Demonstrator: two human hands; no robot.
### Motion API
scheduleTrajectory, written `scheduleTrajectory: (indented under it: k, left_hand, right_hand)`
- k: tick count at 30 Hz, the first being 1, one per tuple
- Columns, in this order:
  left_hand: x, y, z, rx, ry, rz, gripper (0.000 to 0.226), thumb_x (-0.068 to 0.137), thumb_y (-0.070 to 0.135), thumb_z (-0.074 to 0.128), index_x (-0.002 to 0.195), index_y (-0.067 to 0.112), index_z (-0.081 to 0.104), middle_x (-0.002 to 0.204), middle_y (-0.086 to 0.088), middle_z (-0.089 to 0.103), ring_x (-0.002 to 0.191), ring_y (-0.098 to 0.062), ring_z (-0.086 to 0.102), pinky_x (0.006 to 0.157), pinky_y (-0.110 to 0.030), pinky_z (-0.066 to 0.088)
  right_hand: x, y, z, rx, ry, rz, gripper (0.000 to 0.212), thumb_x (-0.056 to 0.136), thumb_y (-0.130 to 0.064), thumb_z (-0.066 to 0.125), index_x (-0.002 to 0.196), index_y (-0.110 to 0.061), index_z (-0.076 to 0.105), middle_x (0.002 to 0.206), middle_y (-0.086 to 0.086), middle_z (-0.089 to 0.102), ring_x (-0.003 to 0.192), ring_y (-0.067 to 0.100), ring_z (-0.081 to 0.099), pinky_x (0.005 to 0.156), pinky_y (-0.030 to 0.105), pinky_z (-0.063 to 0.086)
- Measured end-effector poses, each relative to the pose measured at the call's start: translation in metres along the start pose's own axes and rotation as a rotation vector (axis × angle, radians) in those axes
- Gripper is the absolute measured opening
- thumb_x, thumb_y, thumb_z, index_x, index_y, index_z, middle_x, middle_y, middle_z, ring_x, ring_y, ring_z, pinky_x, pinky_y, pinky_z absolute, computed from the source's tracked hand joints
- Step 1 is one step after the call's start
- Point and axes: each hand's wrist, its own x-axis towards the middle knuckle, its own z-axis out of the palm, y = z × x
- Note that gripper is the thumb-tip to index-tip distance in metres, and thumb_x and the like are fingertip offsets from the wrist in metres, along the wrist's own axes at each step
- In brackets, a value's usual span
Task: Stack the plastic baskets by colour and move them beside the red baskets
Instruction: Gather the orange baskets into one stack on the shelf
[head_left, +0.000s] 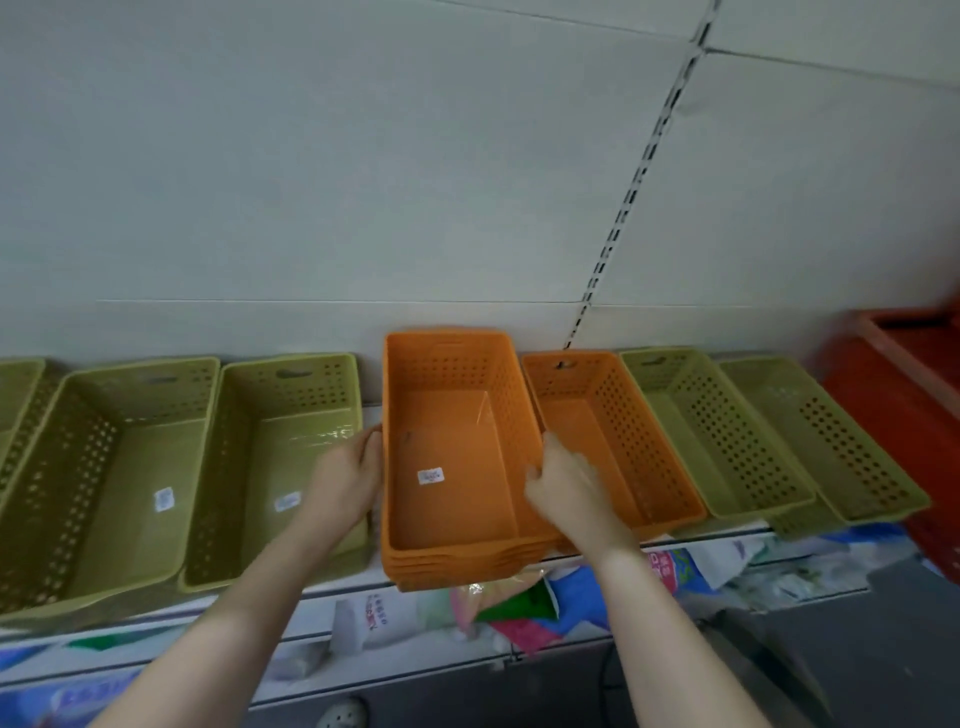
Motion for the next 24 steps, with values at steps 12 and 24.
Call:
scheduleTrajectory:
  k: [12,24]
  left_hand:
    - [-0.014,0.028,0.015,0.055,-0.065,-0.221,0.043,0.096,0.019,0.051,0.138,0.017,0.045,0.123,-0.020,0.064,0.106,-0.039,0.061,0.091,-0.047,0.050]
    - [-0.019,0.039,0.012,0.115,-0.066,-0.210,0.043,0.096,0.019,0.046,0.139,0.014,0.043,0.122,-0.021,0.063,0.108,-0.039,0.061,0.092,-0.046,0.050]
  right_hand:
    - [0.059,0.139,-0.042,-0.373,0.408,0.180,0.038,0.091,-0.003,0.057,0.127,-0.009,0.049,0.123,0.015,0.059,0.109,0.030,0.058,0.079,0.036,0.051]
    - [0.056,0.127,-0.059,-0.364,0.418,0.213,0.032,0.098,0.001,0.037,0.126,-0.007,0.051,0.122,0.017,0.062,0.108,0.033,0.064,0.082,0.037,0.049]
